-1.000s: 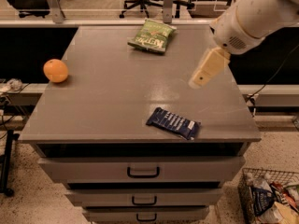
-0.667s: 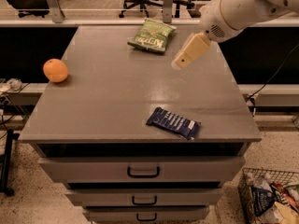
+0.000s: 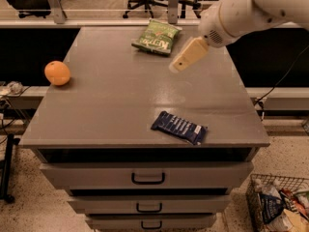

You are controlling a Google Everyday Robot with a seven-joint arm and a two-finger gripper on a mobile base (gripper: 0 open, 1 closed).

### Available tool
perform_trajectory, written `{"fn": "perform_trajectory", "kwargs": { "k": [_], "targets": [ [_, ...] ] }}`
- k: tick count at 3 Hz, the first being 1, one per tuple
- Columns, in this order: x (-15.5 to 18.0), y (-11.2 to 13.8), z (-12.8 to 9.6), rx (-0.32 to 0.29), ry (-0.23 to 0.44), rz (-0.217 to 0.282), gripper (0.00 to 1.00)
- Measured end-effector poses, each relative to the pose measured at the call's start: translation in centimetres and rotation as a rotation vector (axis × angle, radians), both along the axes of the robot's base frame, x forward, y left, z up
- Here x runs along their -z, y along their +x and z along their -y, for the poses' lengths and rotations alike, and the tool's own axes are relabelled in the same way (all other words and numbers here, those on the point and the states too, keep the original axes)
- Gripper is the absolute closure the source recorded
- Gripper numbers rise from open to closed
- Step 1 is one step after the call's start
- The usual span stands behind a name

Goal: Move green jalapeno chip bag near rxbar blueberry

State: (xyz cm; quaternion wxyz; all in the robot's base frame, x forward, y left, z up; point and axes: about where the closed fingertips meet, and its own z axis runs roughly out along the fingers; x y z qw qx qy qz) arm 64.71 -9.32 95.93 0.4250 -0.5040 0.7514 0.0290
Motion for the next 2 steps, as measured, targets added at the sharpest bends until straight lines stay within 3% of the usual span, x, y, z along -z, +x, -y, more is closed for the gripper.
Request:
{"fn": "perform_trajectory", "kwargs": {
  "k": [1,2],
  "targets": [
    [3.3,3.9,-3.2,0.059,0.109,-0.009,0.0],
    [5.7,7.8,-5.7,0.156,0.225,-0.034,0.0]
  ]
}}
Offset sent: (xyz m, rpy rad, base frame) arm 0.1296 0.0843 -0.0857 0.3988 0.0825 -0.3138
